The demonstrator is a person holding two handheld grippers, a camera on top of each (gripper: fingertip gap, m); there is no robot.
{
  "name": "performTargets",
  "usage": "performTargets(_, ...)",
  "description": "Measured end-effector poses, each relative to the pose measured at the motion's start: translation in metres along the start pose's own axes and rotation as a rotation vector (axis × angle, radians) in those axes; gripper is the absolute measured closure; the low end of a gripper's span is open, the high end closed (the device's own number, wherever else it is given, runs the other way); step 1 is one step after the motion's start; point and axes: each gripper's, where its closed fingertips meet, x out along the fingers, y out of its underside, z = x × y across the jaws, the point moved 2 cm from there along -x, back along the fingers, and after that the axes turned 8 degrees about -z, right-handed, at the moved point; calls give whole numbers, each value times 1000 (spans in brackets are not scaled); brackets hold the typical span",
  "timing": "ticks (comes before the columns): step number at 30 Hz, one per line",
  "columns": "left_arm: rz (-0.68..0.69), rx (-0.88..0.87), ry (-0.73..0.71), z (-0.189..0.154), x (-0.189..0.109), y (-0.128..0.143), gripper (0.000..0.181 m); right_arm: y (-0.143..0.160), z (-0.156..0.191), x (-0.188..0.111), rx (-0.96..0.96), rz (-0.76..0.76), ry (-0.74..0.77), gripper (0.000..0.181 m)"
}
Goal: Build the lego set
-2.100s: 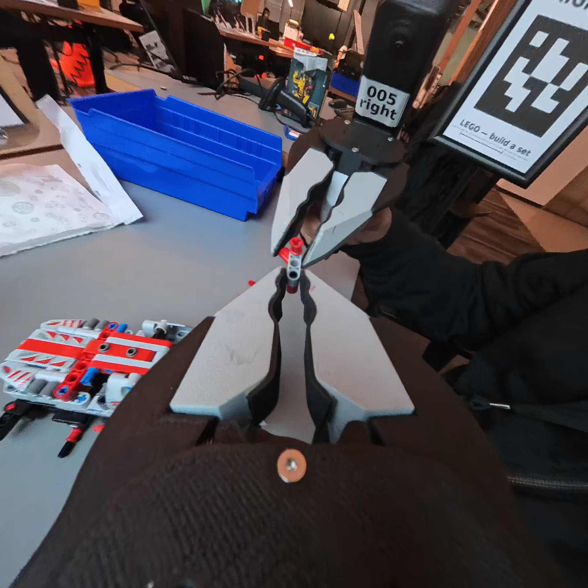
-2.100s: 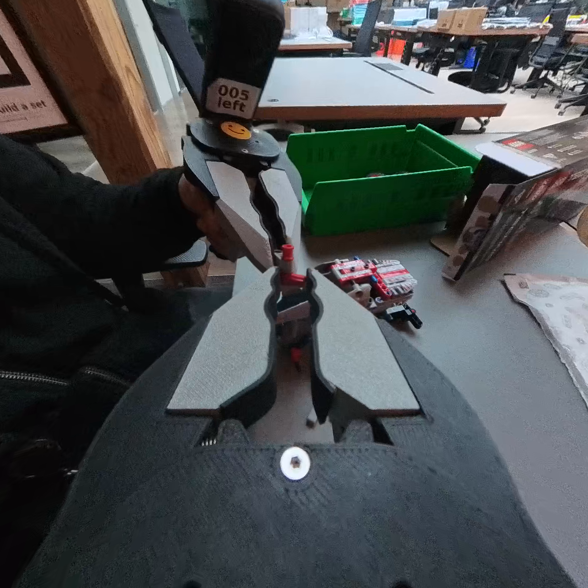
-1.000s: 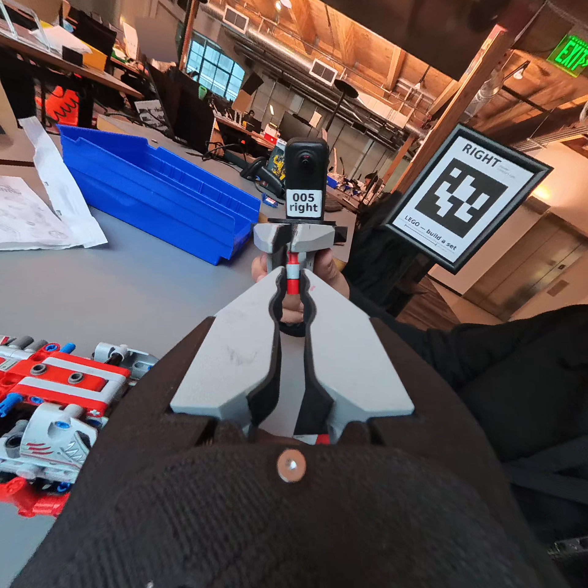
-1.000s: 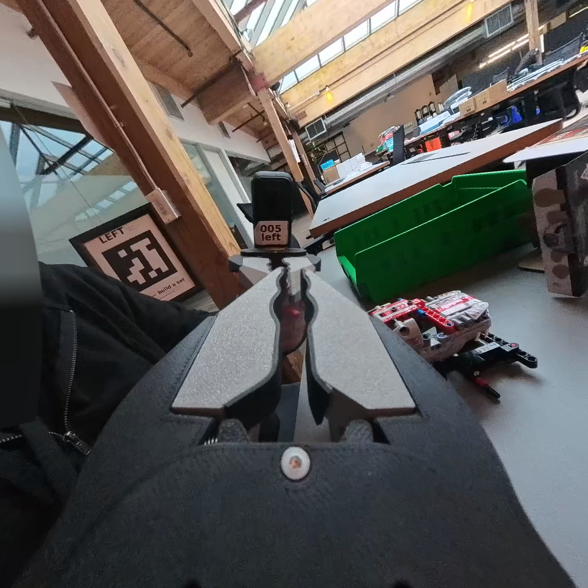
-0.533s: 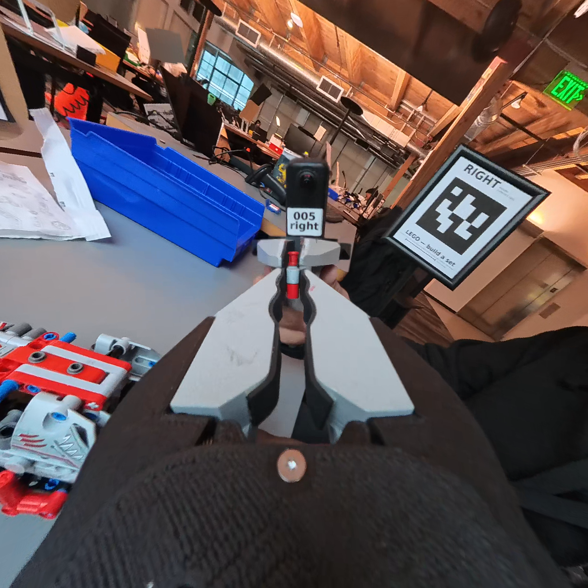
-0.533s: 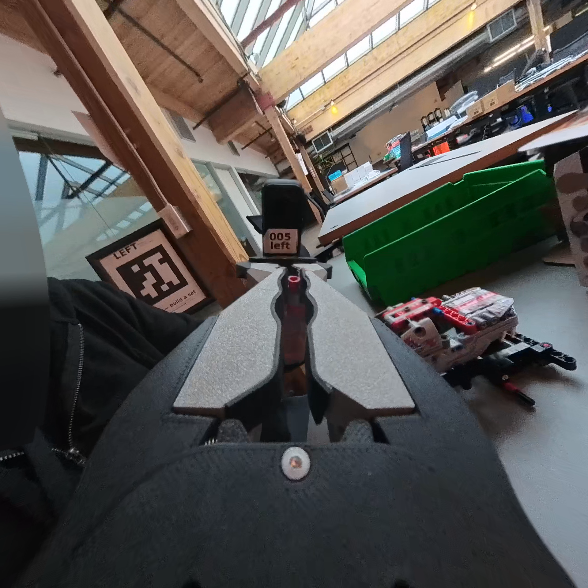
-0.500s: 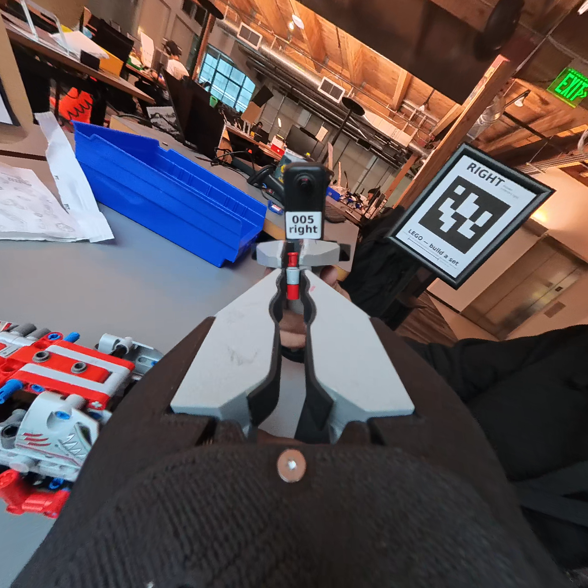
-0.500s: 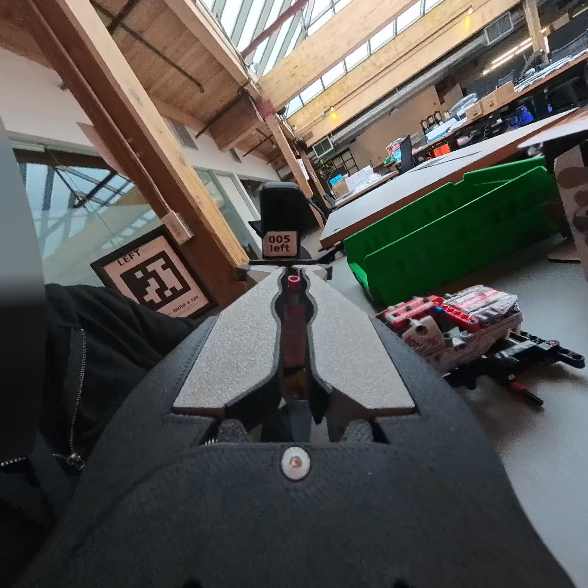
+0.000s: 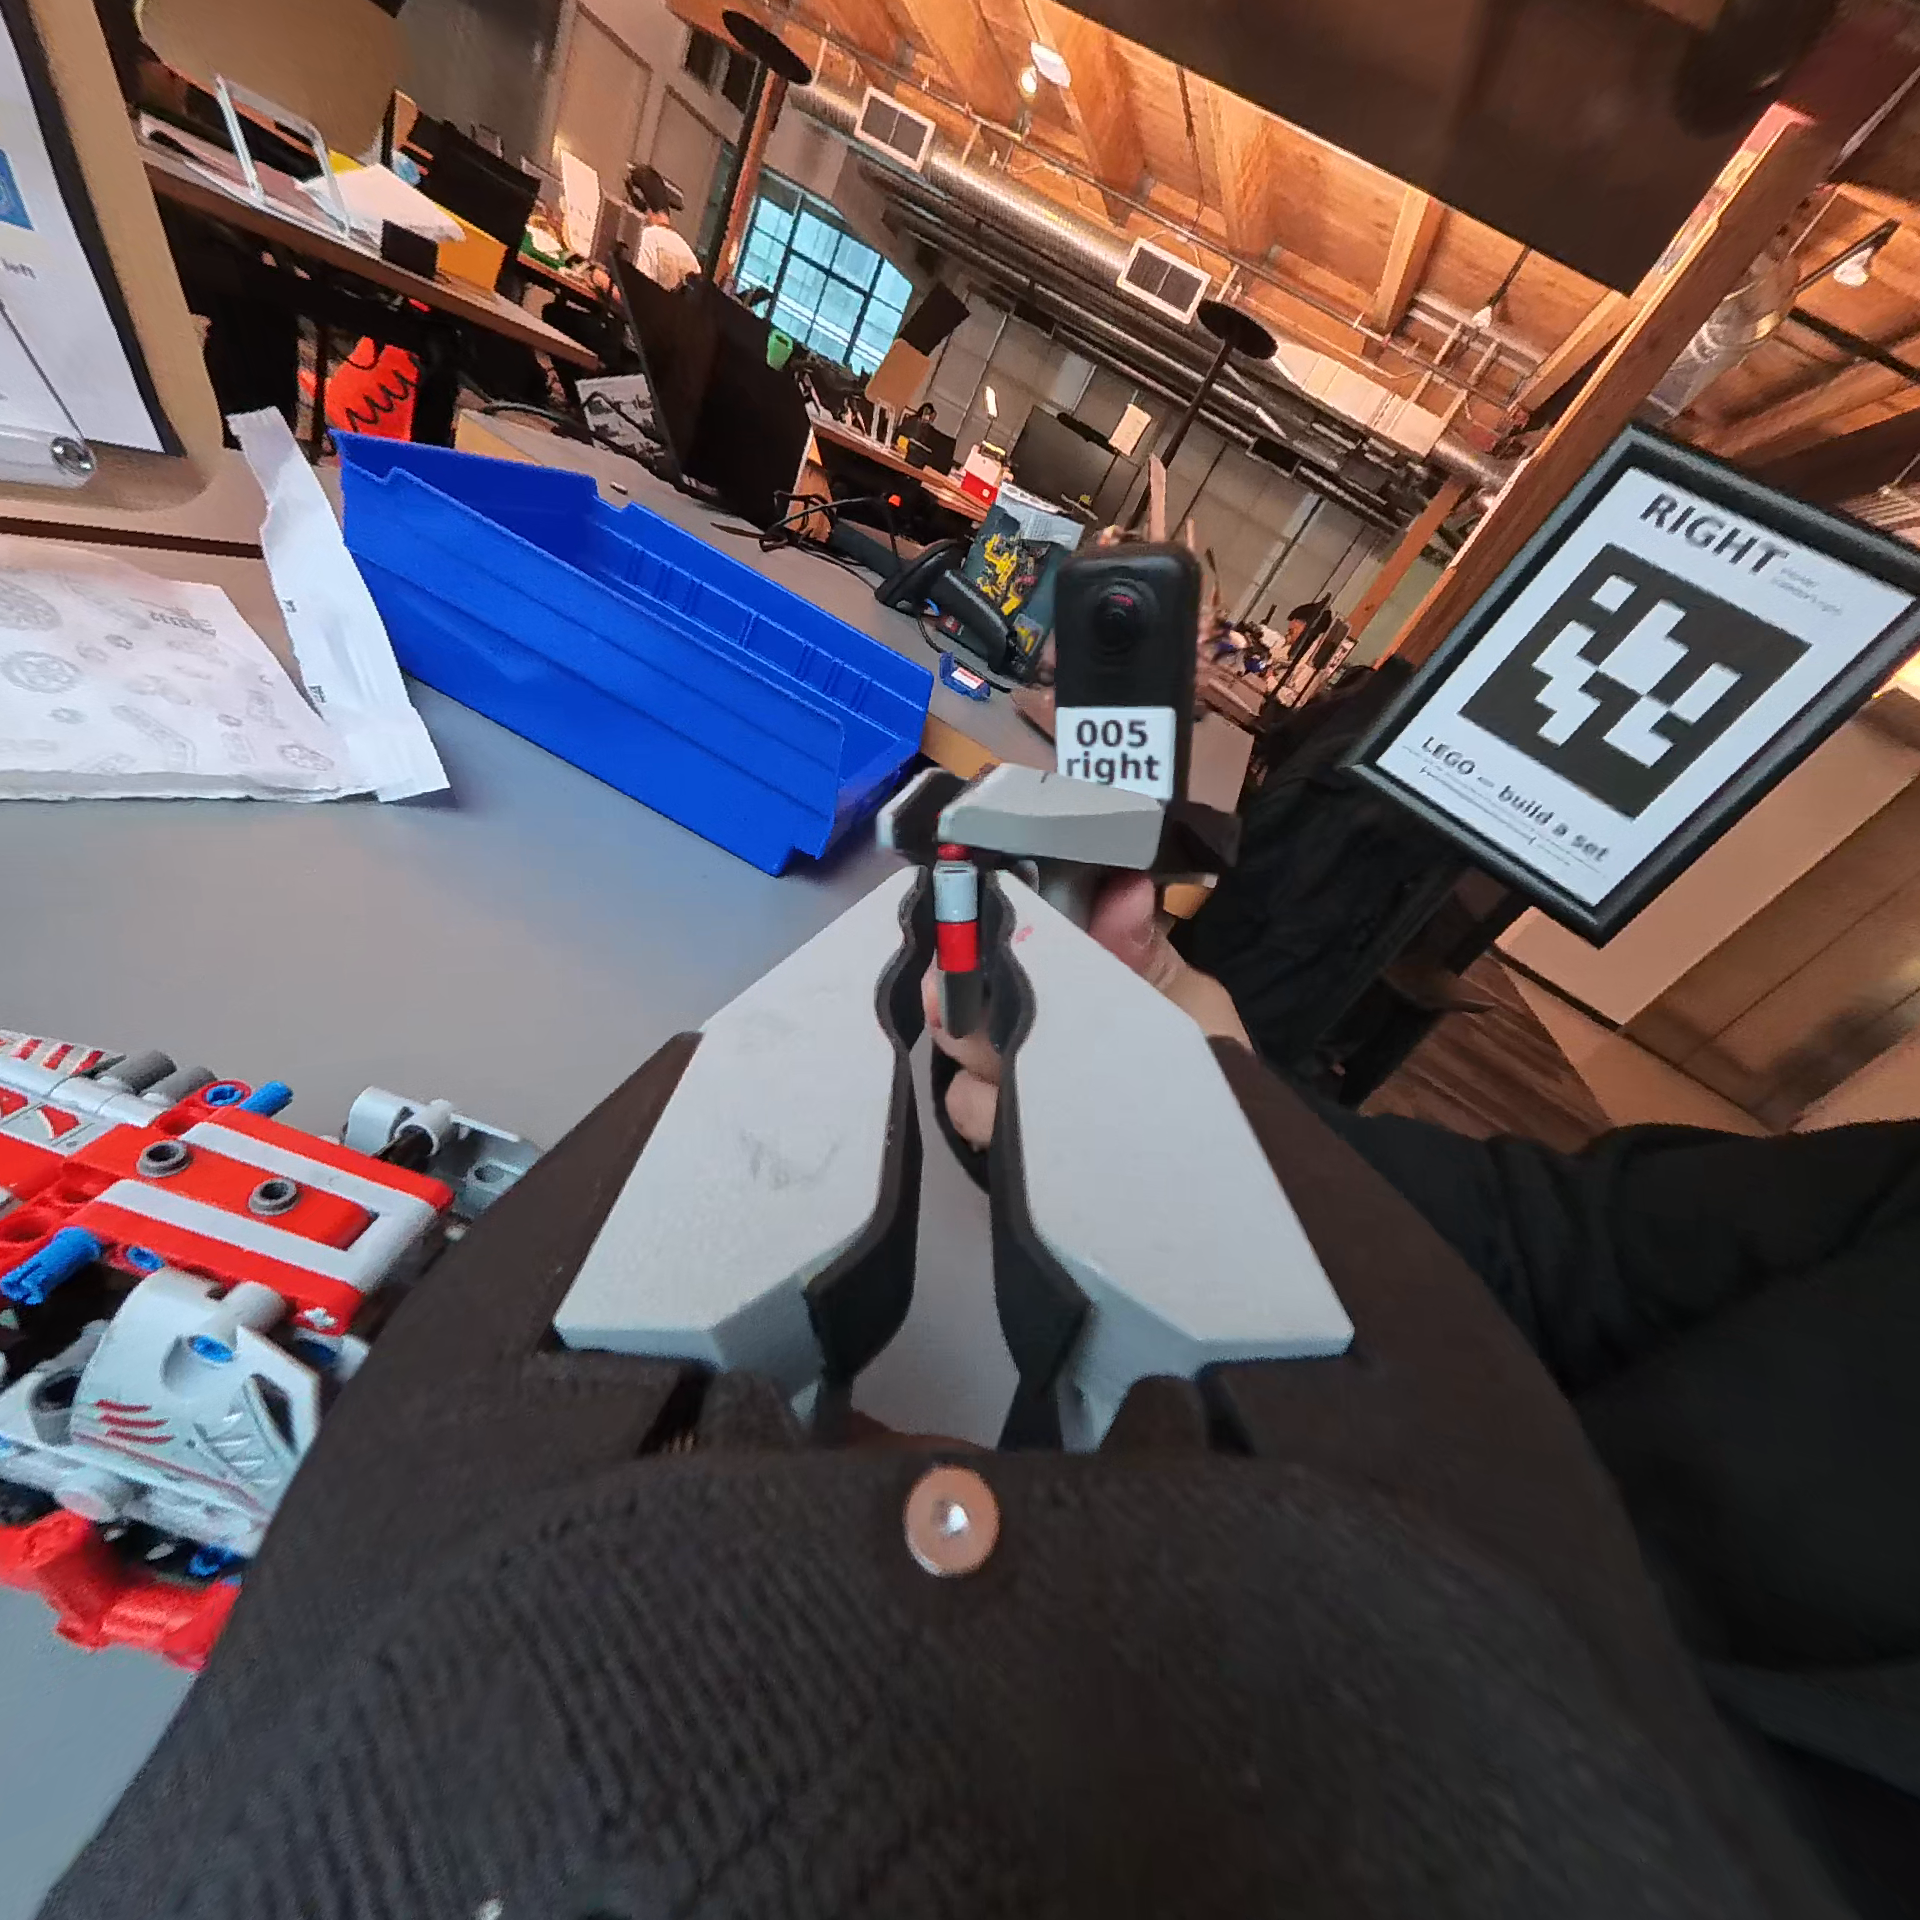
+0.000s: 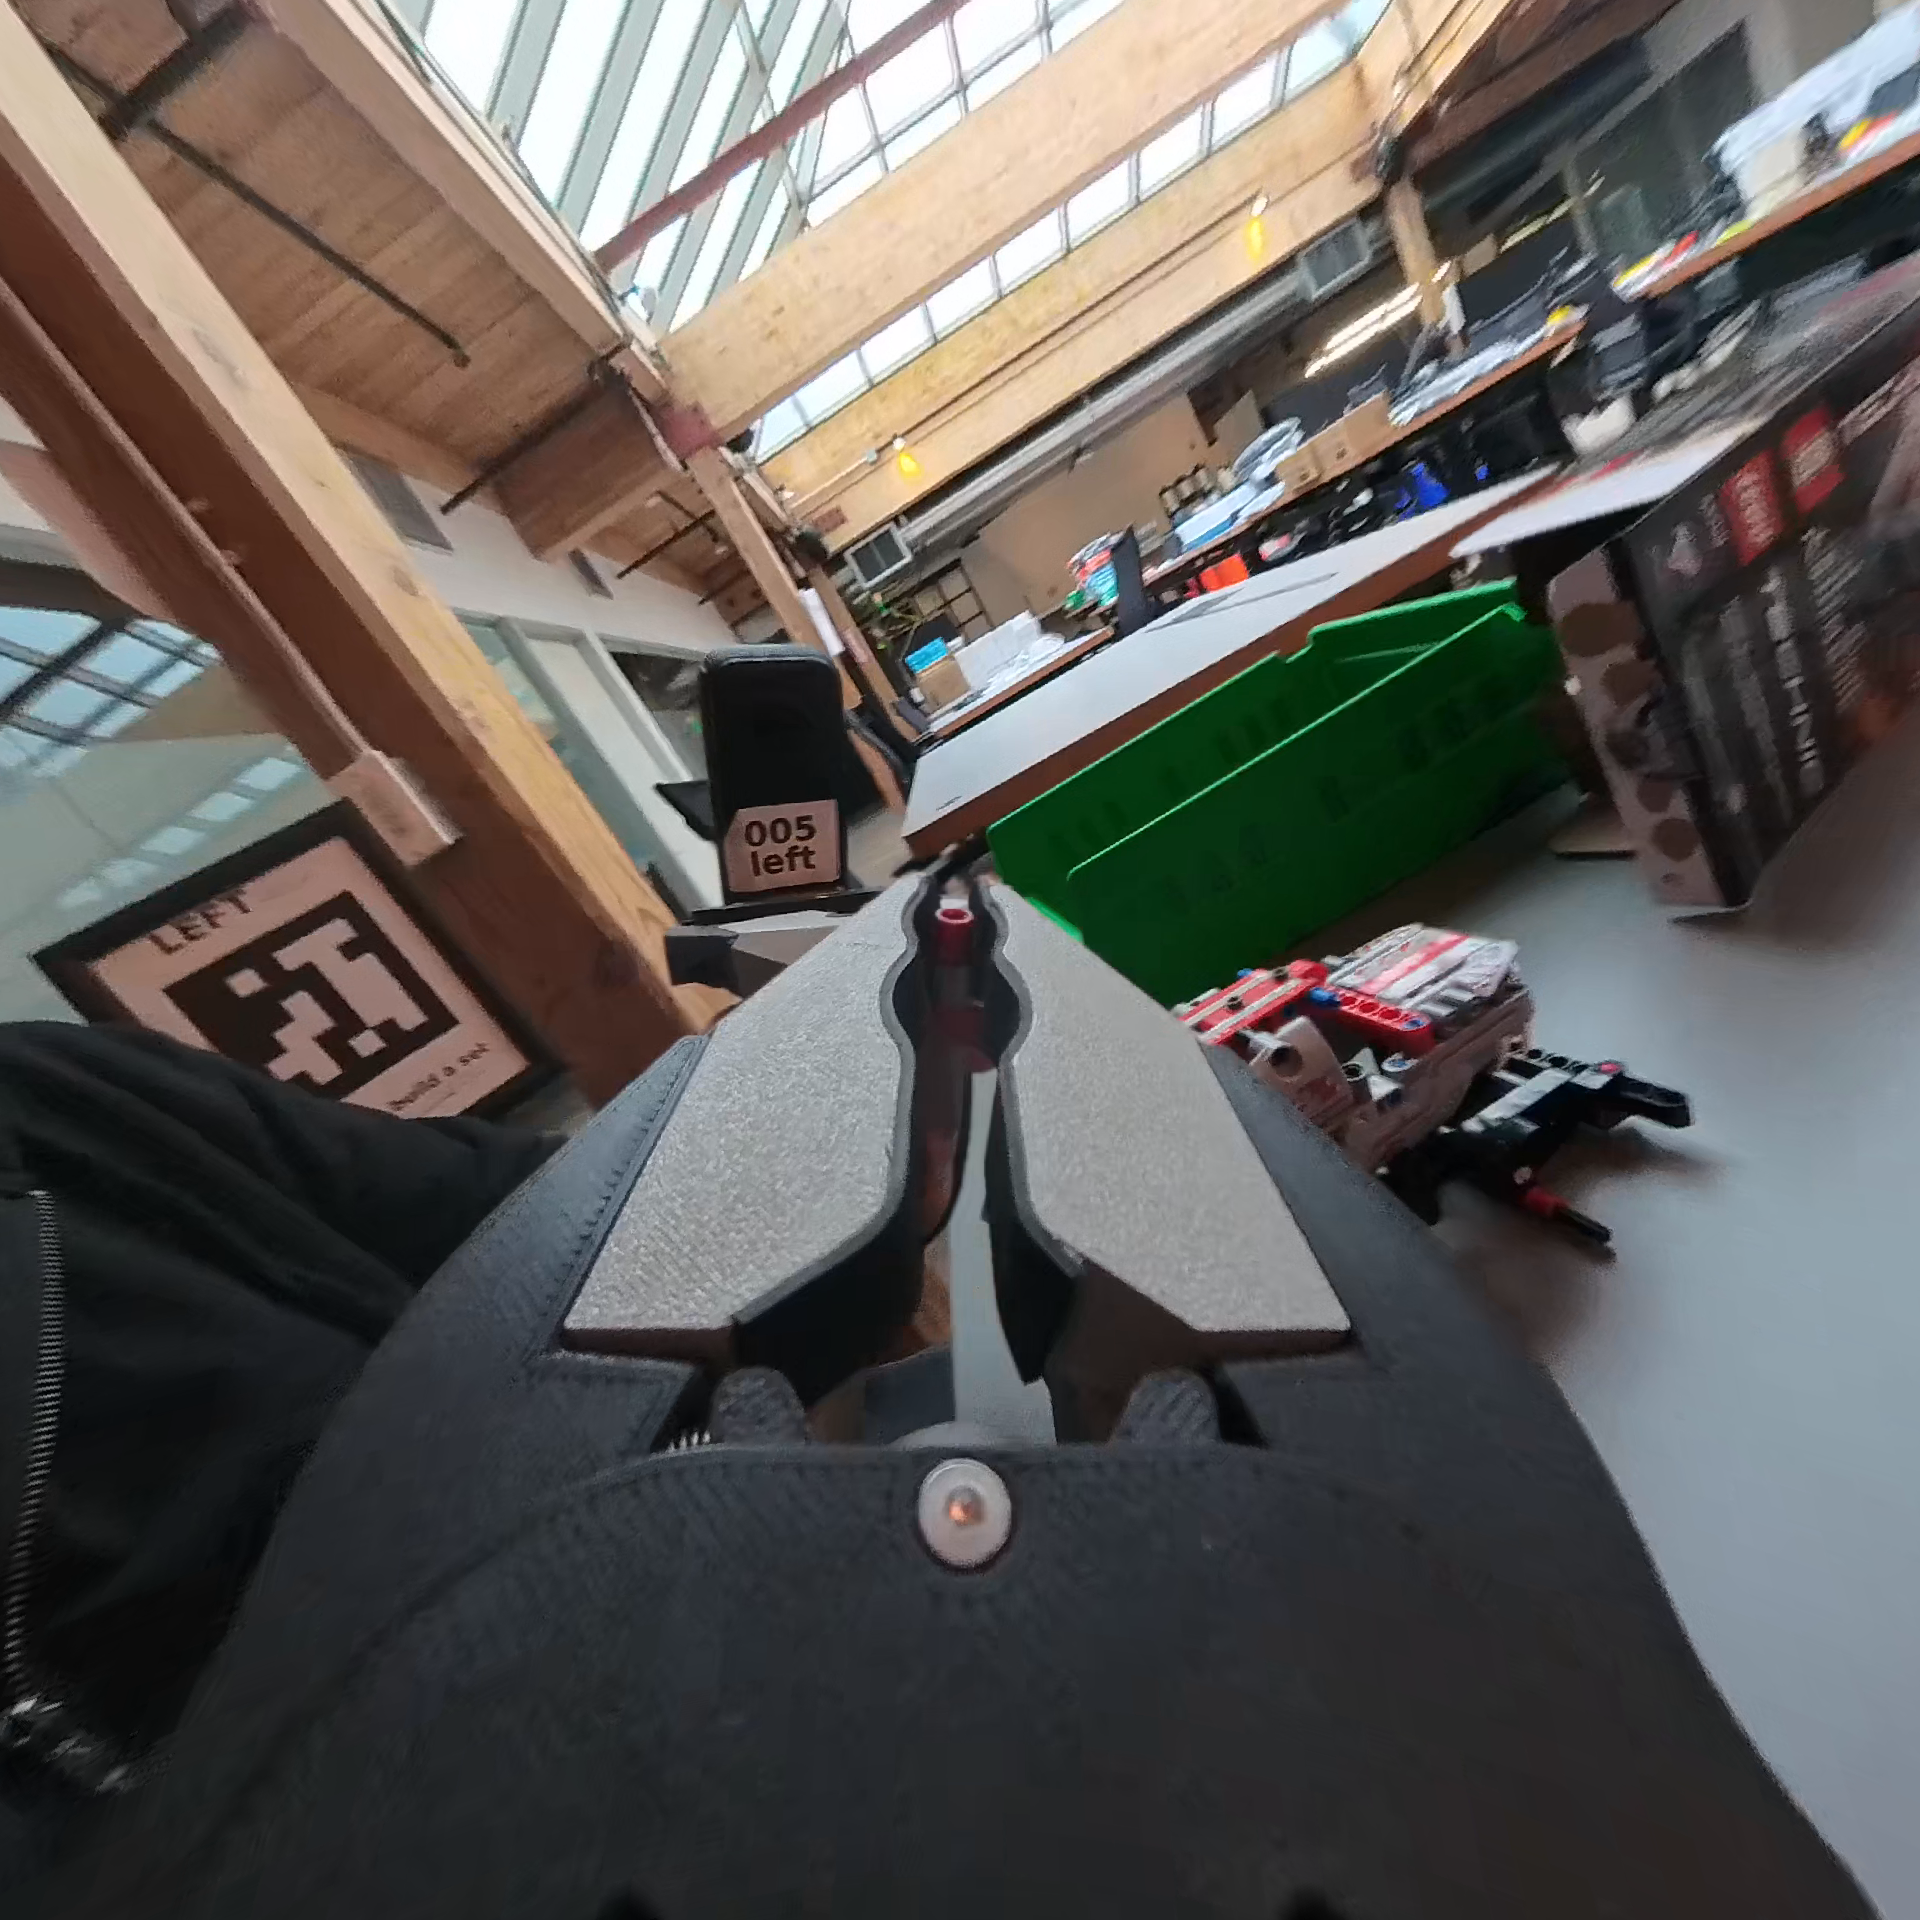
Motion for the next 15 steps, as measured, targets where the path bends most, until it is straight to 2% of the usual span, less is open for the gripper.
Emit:
performTargets(4, -16, -131, 40, 1, 0, 0, 174, -1, -1, 0, -102, 9, 37, 180)
performTargets(6, -19, -130, 37, 2, 0, -1, 174, -1, -1, 1, -123, 12, 55, 180)
performTargets(10, -5, 5, 0, -2, 1, -3, 174, -7, 3, 0, -124, 11, 39, 180)
performTargets(13, 20, 198, -66, -5, 1, -5, 174, -11, 5, 1, -110, 1, 26, 180)
performTargets(15, 23, 241, -78, -7, 1, -6, 174, -13, 7, 1, -121, -4, 24, 180)
